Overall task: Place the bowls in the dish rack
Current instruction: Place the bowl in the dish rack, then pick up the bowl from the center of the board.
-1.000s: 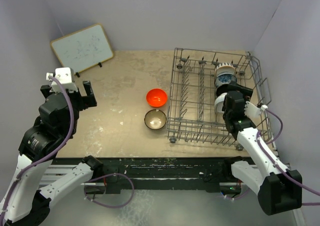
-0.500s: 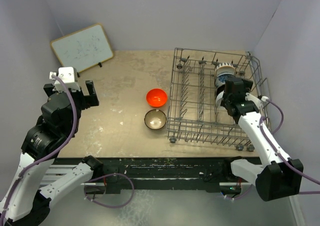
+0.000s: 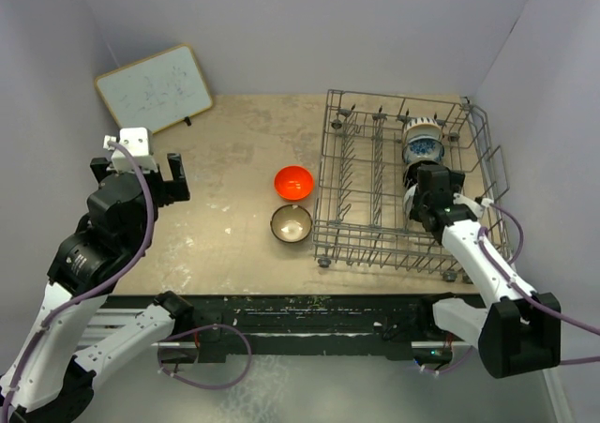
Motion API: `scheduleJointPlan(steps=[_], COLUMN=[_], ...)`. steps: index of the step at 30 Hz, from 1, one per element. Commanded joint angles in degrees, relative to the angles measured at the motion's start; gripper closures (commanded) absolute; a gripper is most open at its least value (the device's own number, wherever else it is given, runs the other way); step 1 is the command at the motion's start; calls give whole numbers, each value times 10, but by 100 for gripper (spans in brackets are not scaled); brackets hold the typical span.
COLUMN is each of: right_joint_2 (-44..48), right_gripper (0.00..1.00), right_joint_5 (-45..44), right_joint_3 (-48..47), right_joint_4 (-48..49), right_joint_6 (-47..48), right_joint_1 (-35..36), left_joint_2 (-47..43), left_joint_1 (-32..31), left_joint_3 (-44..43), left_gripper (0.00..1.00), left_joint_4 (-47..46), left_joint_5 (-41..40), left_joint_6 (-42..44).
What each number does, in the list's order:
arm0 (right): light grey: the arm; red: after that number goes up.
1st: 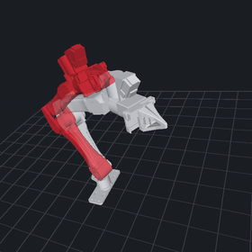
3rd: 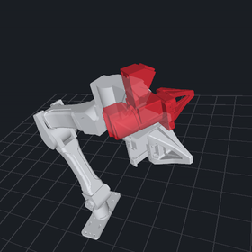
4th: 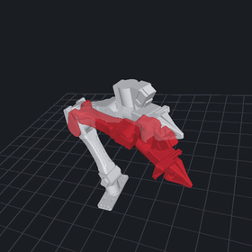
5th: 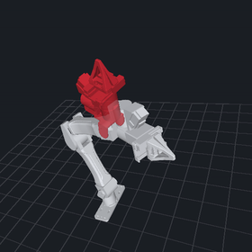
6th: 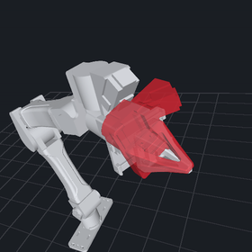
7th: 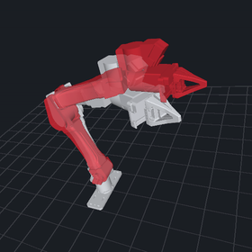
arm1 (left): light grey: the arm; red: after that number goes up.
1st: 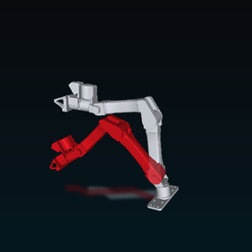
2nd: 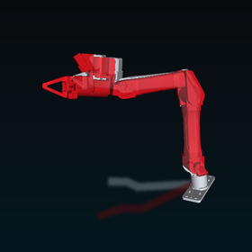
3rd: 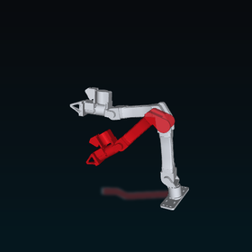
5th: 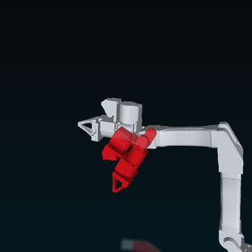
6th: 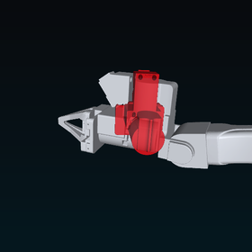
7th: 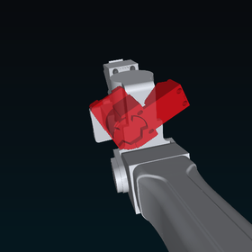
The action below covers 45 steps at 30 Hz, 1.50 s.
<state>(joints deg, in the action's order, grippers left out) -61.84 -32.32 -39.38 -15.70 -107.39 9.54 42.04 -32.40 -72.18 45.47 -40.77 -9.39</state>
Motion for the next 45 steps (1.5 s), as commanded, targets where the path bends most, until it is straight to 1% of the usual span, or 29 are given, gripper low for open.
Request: scheduleJointPlan(steps=[1, 4, 9, 13, 16, 22, 25, 27, 30, 32, 33, 34, 38, 39, 41, 45], right_joint_2=[-21, -17, 13, 48, 60, 103, 104, 102, 104, 99, 92, 80, 14, 1, -17, -30], right_gripper=[0, 0, 0, 0, 0, 0, 0, 0, 0, 0, 0, 0, 0, 0, 0, 0], right_joint_5=[20, 24, 14, 11, 19, 19, 21, 28, 49, 80, 92, 105, 143, 150, 176, 217], right_joint_3=[-29, -35, -50, -48, -54, -56, -71, -81, -86, -95, -108, -129, -235, -254, -275, -293], right_joint_4=[-14, -33, -64, -45, -45, 40, 71, 98, 169, 227, 241, 241, 173, 170, 159, 162], right_joint_6=[21, 27, 66, 101, 111, 188, 227, 269, 345, 419, 454, 485, 583, 612, 646, 683], right_joint_1=[-7, -15, -20, -23, -23, -24, -24, -24, -24, -24, -24, -24, -24, -24, -23, -21], left_joint_2=[0, -2, -7, -9, -10, -13, -11, -10, -5, -3, -2, 0, 9, 11, 15, 20], left_joint_1=[-3, -3, -3, -3, -3, -4, -3, -4, -4, -4, -4, -3, -4, -3, -3, -4], left_joint_3=[4, 5, 14, 19, 20, 21, 20, 19, 14, 13, 14, 14, 10, 9, 5, 2], left_gripper=[1, 1, 1, 1, 1, 1, 1, 1, 1, 1, 1, 1, 1, 1, 1, 1], left_joint_4=[-28, -28, -35, -39, -40, -38, -41, -44, -44, -44, -44, -44, -44, -44, -44, -45], left_joint_5=[2, 0, 1, 4, 5, -4, -13, -16, -24, -29, -30, -32, -34, -34, -35, -36], left_joint_6=[8, 9, 11, 11, 11, 15, 19, 22, 28, 29, 29, 29, 28, 28, 27, 23])
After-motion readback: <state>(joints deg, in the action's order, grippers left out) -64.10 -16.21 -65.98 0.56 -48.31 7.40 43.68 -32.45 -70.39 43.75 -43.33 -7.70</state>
